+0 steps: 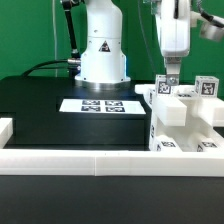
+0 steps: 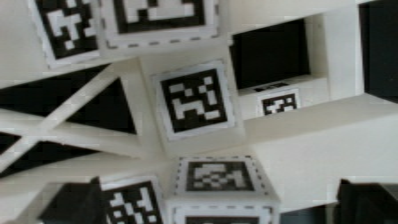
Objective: Assemble chair
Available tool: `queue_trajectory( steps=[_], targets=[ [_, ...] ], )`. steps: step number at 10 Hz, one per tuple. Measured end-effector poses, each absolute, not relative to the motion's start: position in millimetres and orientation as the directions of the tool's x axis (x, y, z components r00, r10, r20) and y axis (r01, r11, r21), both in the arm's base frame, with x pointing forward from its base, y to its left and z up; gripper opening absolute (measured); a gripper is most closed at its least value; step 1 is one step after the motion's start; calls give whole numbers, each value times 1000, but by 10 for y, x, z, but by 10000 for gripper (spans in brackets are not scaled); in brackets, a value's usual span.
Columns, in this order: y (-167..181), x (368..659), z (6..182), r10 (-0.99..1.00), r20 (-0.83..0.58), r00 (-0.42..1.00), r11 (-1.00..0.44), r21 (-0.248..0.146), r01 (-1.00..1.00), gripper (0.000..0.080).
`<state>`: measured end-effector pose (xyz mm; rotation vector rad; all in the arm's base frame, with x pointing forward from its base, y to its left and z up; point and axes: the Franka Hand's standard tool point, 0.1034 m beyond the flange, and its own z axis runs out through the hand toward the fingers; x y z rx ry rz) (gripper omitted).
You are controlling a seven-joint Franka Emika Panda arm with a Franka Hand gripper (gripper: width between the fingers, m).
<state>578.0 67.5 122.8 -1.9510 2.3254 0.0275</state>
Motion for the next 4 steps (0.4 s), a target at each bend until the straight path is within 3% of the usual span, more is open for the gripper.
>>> queue_trajectory(
  steps=[4],
  targets=[
    [657, 5791, 1247, -983, -98, -156, 162, -59, -985, 648]
  ],
)
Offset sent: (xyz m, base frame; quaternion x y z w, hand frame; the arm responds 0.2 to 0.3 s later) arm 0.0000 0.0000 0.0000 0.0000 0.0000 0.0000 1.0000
